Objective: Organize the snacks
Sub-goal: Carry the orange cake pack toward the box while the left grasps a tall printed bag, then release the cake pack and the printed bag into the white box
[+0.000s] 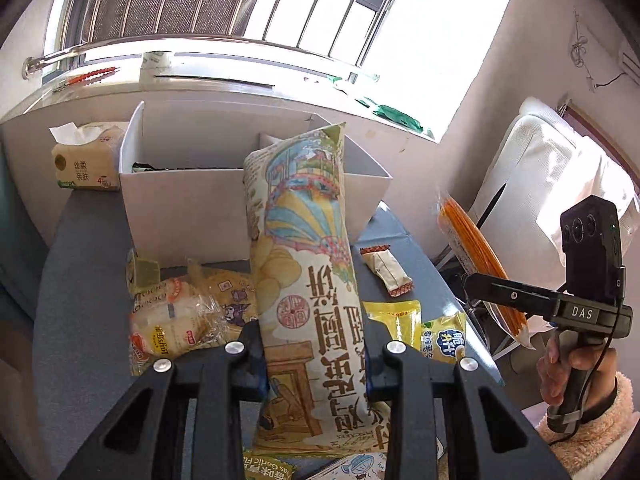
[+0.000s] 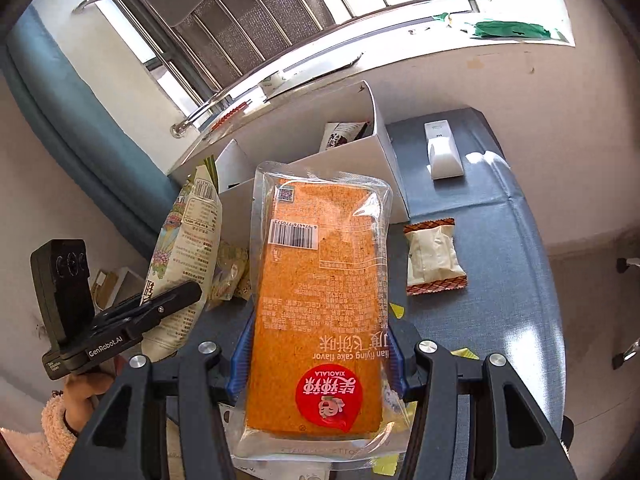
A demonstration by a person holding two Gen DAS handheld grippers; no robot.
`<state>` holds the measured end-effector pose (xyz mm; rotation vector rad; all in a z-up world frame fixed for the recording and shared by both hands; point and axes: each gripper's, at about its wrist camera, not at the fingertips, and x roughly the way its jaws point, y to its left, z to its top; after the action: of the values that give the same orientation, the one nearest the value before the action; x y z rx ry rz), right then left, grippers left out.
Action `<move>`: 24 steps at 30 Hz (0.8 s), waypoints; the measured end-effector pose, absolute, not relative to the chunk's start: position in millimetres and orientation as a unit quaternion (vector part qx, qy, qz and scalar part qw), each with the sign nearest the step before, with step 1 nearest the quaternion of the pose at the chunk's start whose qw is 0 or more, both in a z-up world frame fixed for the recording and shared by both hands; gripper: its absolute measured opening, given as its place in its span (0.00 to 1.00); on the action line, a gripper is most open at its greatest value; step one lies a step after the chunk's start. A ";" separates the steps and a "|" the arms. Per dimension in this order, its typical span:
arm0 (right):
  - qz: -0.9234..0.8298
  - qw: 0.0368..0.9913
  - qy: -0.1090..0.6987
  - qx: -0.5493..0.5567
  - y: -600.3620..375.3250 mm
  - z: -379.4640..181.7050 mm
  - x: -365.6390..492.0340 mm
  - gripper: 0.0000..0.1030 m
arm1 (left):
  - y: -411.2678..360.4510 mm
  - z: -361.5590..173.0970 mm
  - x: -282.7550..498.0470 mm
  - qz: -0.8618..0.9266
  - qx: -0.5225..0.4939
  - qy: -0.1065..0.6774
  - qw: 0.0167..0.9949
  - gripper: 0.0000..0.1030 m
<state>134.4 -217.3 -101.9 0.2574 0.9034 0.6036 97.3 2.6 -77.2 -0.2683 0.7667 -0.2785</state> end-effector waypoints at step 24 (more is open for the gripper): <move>0.179 0.893 0.409 0.058 -130.0 -74.4 341.1 1.00 | 62.7 -44.4 301.1 -0.033 -0.111 0.365 0.924 1.00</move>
<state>341.1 -130.0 -74.4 0.1212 0.8485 0.3710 301.1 62.7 -44.4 -0.2288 0.7488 -0.0687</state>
